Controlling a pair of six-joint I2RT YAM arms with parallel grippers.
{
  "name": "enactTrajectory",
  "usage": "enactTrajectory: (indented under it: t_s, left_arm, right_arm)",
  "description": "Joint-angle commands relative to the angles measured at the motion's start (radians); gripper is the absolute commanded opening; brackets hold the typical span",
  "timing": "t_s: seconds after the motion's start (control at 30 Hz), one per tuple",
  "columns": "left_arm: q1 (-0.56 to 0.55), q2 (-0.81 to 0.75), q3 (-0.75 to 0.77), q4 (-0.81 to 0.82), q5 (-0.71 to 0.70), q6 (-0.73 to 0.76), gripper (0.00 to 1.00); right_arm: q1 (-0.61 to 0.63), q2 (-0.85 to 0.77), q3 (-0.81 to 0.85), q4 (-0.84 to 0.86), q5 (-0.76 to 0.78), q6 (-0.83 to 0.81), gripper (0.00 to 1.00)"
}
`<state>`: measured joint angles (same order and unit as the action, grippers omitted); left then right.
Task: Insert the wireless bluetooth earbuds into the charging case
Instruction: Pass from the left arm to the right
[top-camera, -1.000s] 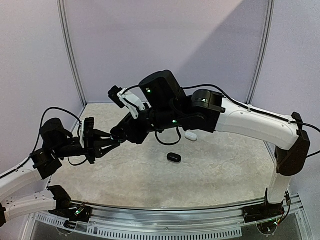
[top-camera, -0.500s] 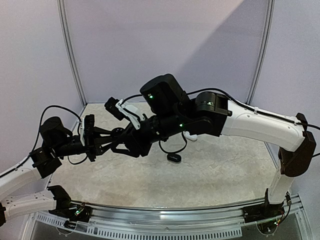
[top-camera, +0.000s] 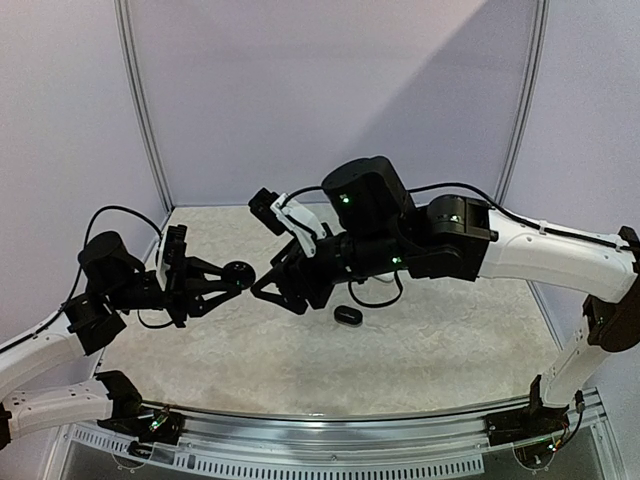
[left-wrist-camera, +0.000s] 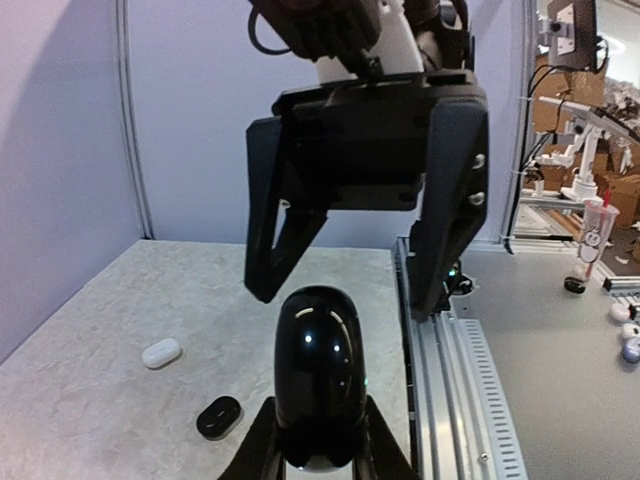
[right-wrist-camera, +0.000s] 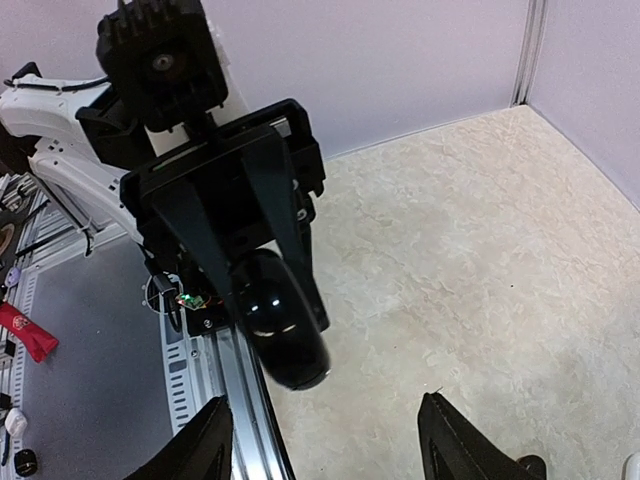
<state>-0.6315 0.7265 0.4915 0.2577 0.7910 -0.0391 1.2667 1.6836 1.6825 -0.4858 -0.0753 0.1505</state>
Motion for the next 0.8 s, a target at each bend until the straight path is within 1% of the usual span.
enactTrajectory:
  t_s: [0.0,0.1,0.23,0.4,0.43,0.6,0.7,0.77]
  left_arm:
    - [-0.008,0.016,0.010,0.057,0.094,-0.103,0.00]
    - [-0.010,0.019,0.013,0.057,0.097,-0.107,0.00]
    - [-0.011,0.021,0.013,0.059,0.096,-0.116,0.00]
    - [-0.013,0.019,0.009,0.065,0.090,-0.111,0.00]
    - [-0.013,0.019,0.010,0.065,0.091,-0.112,0.00]
    - [-0.014,0.021,0.011,0.064,0.090,-0.114,0.00]
    - [-0.014,0.021,0.013,0.063,0.087,-0.117,0.00]
    - [-0.014,0.023,0.013,0.061,0.079,-0.120,0.00]
  right_arm:
    - [-0.010,-0.012,-0.022,0.098,-0.002,-0.026,0.63]
    - [-0.009,0.012,-0.004,0.117,-0.046,-0.037,0.59]
    - [-0.010,0.043,0.018,0.128,-0.103,-0.041,0.43]
    - [-0.009,0.064,0.026,0.118,-0.121,-0.035,0.43]
    - [-0.009,0.066,0.026,0.120,-0.121,-0.033,0.41]
    - [-0.010,0.078,0.043,0.128,-0.137,-0.032,0.20]
    - [-0.010,0.077,0.045,0.132,-0.154,-0.040,0.11]
    - [-0.009,0.075,0.046,0.128,-0.163,-0.046,0.07]
